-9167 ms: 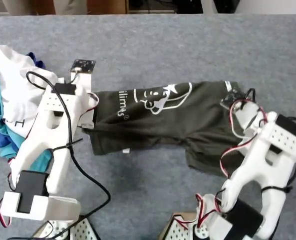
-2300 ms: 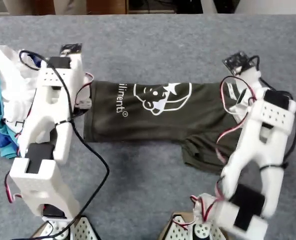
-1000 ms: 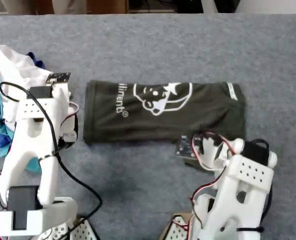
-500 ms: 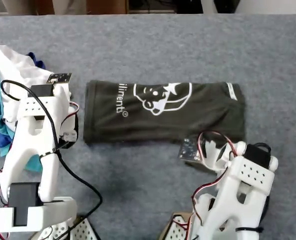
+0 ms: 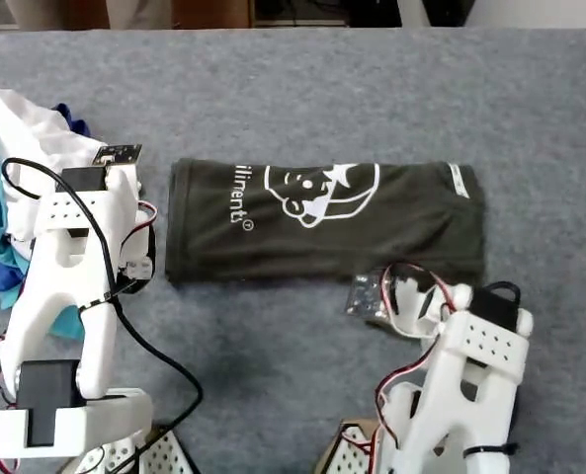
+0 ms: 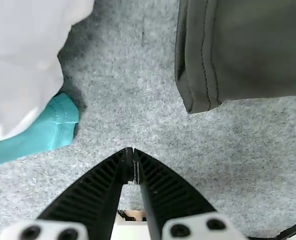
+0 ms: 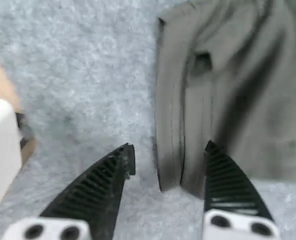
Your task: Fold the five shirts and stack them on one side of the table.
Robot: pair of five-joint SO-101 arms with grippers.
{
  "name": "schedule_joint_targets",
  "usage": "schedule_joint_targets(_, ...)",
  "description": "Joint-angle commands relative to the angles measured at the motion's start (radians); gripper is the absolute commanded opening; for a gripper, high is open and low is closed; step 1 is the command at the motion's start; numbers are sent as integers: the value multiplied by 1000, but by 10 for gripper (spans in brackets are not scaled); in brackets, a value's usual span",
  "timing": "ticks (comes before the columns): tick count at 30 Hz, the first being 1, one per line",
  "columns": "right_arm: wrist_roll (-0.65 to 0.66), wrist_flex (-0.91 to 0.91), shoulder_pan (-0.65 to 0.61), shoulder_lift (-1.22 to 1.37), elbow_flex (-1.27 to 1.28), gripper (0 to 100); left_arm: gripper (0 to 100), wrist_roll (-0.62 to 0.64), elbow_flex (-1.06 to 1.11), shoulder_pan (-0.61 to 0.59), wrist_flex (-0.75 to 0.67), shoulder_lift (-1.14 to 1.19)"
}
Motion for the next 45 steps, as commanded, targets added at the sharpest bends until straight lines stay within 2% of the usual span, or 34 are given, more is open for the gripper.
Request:
schedule_joint_targets(1, 3, -100, -21, 4, 41, 196, 19, -3, -31, -9, 8, -2)
schedule_joint_targets(6, 2, -137, -19, -4, 41, 57, 19, -3, -29, -9, 12, -2)
schedule_joint_targets(11, -25, -149, -27, 2, 2, 96, 19, -3, -29, -9, 14, -2)
schedule_joint_targets(22, -25, -331, -35, 4, 99, 98, 19, -3, -29, -9, 12, -2)
schedule_joint_targets(32, -26, -334, -70, 4, 127, 98, 19, -3, -25, -9, 14, -2)
schedule_joint_targets(38, -26, -509, -68, 4, 249, 98, 19, -3, 8, -9, 6, -4)
schedule_joint_targets(45, -63, -529, -67, 2, 271, 97, 19, -3, 8, -9, 6, -4)
